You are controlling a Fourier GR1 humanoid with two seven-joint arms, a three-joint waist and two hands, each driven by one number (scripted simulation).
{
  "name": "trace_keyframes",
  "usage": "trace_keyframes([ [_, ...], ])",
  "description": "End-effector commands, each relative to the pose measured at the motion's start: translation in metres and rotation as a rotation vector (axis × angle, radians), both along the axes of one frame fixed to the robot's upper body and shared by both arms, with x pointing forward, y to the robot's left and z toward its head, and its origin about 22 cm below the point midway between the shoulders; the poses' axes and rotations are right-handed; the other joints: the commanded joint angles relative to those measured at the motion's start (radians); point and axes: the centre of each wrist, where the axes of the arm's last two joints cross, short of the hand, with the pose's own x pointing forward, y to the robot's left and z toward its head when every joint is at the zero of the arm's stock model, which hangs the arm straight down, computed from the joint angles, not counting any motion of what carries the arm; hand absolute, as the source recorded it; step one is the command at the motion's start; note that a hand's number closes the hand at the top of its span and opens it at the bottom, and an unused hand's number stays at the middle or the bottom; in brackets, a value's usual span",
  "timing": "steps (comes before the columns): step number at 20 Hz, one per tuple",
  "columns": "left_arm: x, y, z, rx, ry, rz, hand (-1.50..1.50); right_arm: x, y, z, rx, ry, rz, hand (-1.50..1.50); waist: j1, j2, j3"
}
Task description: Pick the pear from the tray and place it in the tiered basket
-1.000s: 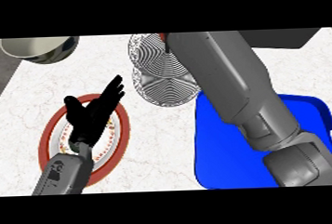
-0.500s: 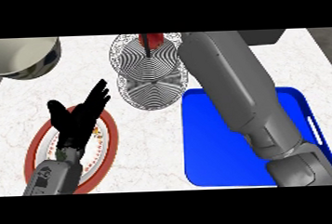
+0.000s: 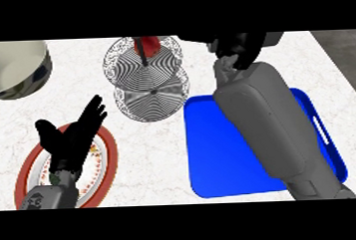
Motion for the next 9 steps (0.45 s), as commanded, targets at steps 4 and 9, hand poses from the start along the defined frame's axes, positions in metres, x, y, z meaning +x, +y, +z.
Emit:
trace_keyframes([
  [4, -0.011, 0.014, -0.004, 0.009, 0.010, 0.041, 0.00, -0.055, -0.049, 0.005, -0.023, 0.055, 0.055, -1.50, -0.045, -0.011, 0.000],
  [9, -0.014, 0.020, -0.003, 0.004, -0.006, 0.049, 0.00, -0.107, -0.095, 0.005, -0.037, 0.028, 0.057, -1.50, -0.044, -0.001, -0.001],
])
